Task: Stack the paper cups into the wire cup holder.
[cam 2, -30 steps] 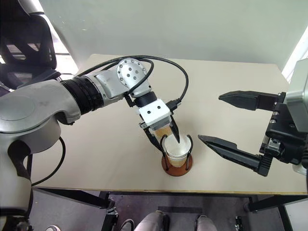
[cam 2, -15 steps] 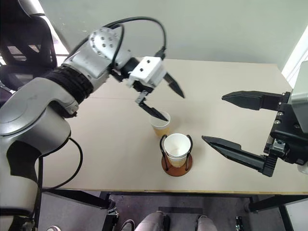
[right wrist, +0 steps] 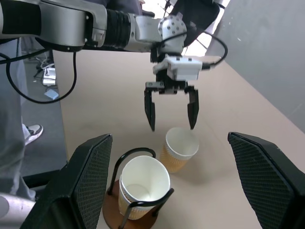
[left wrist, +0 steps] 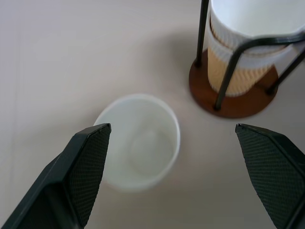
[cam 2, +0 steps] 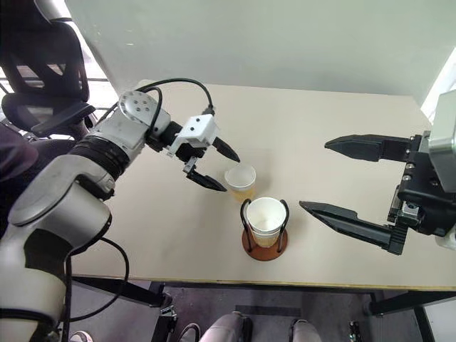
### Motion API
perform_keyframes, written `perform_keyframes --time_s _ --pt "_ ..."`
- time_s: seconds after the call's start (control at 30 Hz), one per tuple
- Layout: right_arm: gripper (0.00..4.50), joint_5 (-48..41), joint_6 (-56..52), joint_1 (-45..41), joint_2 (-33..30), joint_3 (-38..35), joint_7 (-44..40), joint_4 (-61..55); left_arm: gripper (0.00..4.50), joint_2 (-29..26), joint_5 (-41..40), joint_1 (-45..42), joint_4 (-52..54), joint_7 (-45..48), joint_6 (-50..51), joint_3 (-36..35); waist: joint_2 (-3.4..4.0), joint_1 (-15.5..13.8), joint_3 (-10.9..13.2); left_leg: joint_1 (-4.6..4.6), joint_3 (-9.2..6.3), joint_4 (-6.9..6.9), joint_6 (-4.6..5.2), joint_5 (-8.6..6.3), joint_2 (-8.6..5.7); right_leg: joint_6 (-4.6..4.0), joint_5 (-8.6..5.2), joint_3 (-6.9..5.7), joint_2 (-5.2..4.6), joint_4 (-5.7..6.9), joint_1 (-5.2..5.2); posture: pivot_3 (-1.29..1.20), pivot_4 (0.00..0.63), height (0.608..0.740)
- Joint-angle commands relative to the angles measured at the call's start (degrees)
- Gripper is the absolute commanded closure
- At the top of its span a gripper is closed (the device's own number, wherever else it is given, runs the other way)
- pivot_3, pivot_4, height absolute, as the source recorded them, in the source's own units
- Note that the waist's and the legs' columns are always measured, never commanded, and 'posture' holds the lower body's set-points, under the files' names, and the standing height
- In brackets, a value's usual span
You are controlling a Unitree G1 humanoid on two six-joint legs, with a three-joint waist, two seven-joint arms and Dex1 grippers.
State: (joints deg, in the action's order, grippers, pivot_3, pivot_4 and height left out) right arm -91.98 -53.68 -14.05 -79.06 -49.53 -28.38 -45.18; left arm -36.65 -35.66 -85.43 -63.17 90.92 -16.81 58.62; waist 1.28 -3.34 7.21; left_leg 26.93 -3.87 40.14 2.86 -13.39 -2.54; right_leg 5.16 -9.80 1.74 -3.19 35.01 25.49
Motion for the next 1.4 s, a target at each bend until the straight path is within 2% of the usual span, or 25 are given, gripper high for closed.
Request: perform_keyframes --time_s 0.03,0.4,0.5,0.67,0.87,1.0,1.07,1.2,1.27,1.4 --pt "0.49 0.23 1.42 -0.99 -0.62 -0.3 -0.58 1.19 0.02 -0.07 1.61 0.3 1.27 1.58 -0.3 -1.67 0.02 0.24 -0.01 -0.03 0.03 -0.02 -0.02 0.02 -0.01 0.0 0.0 0.01 0.05 -0.01 0.0 0.0 0.15 0.74" --pt "0.49 -1.47 0.73 -0.88 -1.11 -0.82 1.04 0.92 0.02 7.02 13.19 1.63 -6.46 1.58 -3.87 -8.45 0.0 0.08 0.0 0.01 0.15 0.03 0.11 0.14 0.08 0.04 0.03 0.05 -0.04 -0.01 -0.01 0.0 0.15 0.74" --pt "0.49 -2.09 0.85 -1.02 -1.51 -0.63 1.69 0.92 0.63 9.27 18.16 2.38 -8.26 1.58 -6.16 -11.11 0.0 0.07 0.0 -0.02 0.16 0.02 0.14 0.17 0.04 0.04 0.03 0.03 -0.02 0.0 -0.02 0.0 0.15 0.74" --pt "0.49 -3.42 -0.05 -0.76 -1.9 -1.79 2.78 0.81 2.39 11.14 26.59 3.29 -10.44 1.58 -10.92 -15.79 0.0 0.11 0.0 0.0 0.25 0.0 0.14 0.18 0.06 0.05 0.03 0.06 0.06 0.0 0.03 0.0 0.15 0.74" --pt "0.49 -4.28 -1.51 -0.78 -2.09 -3.06 3.46 1.0 4.48 11.31 30.63 0.55 -11.22 1.58 -10.6 -22.1 -0.01 0.13 0.0 0.02 0.26 0.0 0.15 0.18 0.07 0.05 0.03 0.08 0.04 0.0 0.06 0.0 0.15 0.74" --pt "0.49 -4.09 -2.36 -0.67 -1.98 -3.86 3.34 1.14 4.48 10.35 31.45 -2.32 -11.34 1.58 -9.52 -24.83 -0.01 0.06 0.0 0.04 0.22 -0.01 0.18 0.16 0.09 0.04 0.04 0.12 -0.04 -0.05 0.07 0.0 0.15 0.74" --pt "0.49 -4.07 -3.1 -0.5 -1.97 -4.68 3.02 1.24 4.48 9.33 28.11 -4.06 -9.81 1.58 -7.95 -24.06 -0.01 0.15 0.0 0.04 0.25 -0.02 0.18 0.15 0.05 0.04 0.04 0.11 0.03 -0.04 0.09 0.0 0.15 0.74" --pt "0.49 -3.84 -5.72 -0.29 -2.02 -7.43 1.76 1.99 4.48 5.0 13.5 -8.62 -0.96 1.58 -2.36 -18.2 -0.01 0.09 0.02 0.09 0.29 -0.07 0.14 0.1 0.07 0.02 0.05 0.04 0.09 -0.05 0.17 0.0 0.15 0.74" --pt "0.49 -3.86 -7.33 0.04 -1.93 -9.06 0.99 2.33 4.48 1.58 1.68 -11.37 6.73 1.58 1.08 -14.39 -0.03 0.19 0.02 0.15 0.29 -0.09 0.09 0.05 0.1 0.0 0.06 0.07 0.13 -0.06 0.22 0.0 0.15 0.74" --pt "0.49 -4.28 -9.39 0.93 -1.56 -11.21 0.04 2.2 4.48 -5.19 -17.1 -13.18 20.88 1.58 6.68 -5.8 0.19 0.02 -0.05 0.08 0.25 -0.1 0.02 -0.27 0.09 0.0 -0.02 0.0 0.14 -0.07 0.18 0.0 0.15 0.74"
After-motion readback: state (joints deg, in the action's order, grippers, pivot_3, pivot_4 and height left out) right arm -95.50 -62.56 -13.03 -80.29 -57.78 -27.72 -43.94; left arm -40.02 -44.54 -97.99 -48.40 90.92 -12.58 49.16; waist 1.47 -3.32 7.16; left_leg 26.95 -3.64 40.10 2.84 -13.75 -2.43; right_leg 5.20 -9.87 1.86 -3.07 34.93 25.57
